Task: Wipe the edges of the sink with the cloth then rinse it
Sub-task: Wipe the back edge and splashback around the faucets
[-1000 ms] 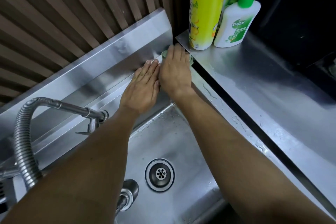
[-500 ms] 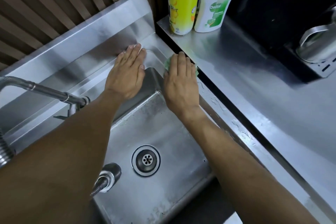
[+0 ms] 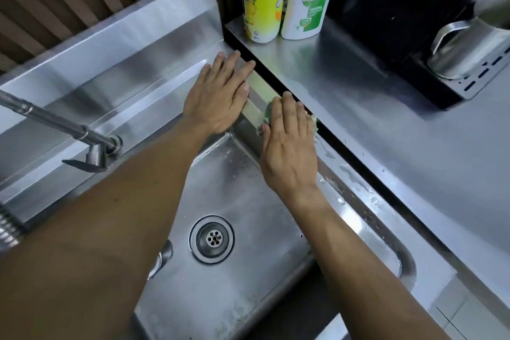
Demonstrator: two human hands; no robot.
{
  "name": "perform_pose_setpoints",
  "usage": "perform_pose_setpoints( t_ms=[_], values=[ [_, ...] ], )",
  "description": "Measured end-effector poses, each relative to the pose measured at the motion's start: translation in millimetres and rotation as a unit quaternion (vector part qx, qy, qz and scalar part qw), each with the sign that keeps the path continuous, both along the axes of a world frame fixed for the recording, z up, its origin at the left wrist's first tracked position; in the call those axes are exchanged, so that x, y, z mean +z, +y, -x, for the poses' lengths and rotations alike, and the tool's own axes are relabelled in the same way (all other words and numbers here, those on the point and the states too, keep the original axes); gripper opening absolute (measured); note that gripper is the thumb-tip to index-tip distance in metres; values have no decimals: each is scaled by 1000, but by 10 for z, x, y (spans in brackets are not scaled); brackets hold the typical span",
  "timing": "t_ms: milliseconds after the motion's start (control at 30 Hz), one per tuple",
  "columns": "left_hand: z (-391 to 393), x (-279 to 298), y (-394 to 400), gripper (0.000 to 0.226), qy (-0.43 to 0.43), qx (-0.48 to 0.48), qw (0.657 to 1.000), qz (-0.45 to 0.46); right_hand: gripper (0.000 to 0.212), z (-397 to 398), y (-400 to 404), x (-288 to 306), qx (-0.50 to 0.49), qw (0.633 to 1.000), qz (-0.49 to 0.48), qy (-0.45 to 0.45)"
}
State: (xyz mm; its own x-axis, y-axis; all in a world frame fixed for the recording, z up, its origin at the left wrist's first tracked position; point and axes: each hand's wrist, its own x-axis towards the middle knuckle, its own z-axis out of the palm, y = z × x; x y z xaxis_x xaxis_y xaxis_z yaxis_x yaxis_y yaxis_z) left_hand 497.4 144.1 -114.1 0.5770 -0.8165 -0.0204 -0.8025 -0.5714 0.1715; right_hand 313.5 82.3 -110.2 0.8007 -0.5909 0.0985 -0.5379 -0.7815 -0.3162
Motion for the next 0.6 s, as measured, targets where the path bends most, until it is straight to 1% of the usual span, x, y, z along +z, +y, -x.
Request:
perform_pose_setpoints(
  t_ms=[133,200,267,333,400,433,500,600],
  values=[
    [-3,15,6,54,1,1,1000,-2,55,-377,12,60,-8,1000,-12,25],
    [10,15,19,55,6,-1,1000,-3,55,-395,5,58,7,999,-12,36],
    [29,39,20,56,20,-1,1000,-7,52,-37,-2,46,-7,1000,-14,26],
    [45,62,18,56,30,1,999,-12,48,521,43,37,-44,999,-7,9],
    [50,82,27,56,29,2,999,-17,47,848,77,61,-68,997,-6,22],
    [46,91,30,56,30,2,999,-18,48,841,76,62,-76,997,-8,31],
    [50,103,27,56,28,1,999,-22,50,582,64,113,-84,995,-12,46],
    [61,99,30,56,27,7,999,-21,53,161,51,148,-41,998,2,57]
  ],
)
